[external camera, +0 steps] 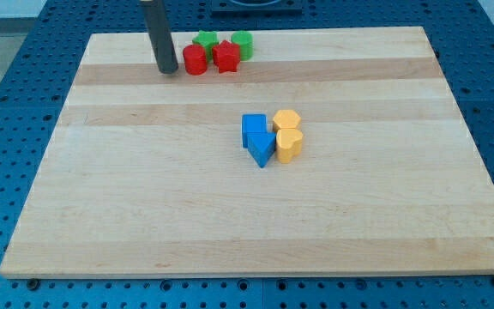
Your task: Push the red blocks slightly to right
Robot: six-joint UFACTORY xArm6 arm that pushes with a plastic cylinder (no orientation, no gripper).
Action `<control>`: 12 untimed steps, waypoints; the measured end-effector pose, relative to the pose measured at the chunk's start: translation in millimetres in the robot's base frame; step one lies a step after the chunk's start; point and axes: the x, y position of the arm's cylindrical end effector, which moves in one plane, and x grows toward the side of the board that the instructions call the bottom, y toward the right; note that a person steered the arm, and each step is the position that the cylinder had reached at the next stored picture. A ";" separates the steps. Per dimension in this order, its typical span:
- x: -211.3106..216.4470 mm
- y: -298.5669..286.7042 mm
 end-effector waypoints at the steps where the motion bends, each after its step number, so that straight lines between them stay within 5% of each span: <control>1: -10.3 21.7; 12: -12.7 187.0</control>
